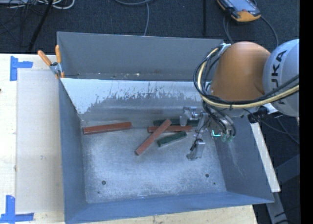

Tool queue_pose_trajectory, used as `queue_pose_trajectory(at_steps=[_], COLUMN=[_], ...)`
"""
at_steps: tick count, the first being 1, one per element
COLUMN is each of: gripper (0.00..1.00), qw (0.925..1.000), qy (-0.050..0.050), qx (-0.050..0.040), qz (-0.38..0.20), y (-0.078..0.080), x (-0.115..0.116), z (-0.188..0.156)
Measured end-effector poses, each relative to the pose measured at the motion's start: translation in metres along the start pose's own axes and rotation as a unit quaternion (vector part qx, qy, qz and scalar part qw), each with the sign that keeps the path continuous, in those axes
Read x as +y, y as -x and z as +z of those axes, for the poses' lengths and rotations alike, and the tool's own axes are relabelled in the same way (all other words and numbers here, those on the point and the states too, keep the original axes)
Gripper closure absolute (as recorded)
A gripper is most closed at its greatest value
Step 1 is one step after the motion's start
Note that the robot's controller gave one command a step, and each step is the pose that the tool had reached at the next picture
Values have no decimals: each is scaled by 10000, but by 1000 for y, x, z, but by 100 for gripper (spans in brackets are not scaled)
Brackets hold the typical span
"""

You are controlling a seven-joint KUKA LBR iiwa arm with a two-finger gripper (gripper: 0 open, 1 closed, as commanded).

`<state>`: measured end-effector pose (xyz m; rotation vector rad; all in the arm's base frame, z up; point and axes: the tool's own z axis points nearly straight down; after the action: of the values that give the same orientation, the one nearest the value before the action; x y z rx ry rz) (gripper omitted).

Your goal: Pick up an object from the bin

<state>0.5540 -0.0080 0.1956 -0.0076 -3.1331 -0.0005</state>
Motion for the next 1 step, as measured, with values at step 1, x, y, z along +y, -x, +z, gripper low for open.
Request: queue_pose_trajectory(at_steps=[1], gripper=[0], qw=[10000], qy=[0], qx=[-39], qz=[0], y=[2], x=[0], z=[-4])
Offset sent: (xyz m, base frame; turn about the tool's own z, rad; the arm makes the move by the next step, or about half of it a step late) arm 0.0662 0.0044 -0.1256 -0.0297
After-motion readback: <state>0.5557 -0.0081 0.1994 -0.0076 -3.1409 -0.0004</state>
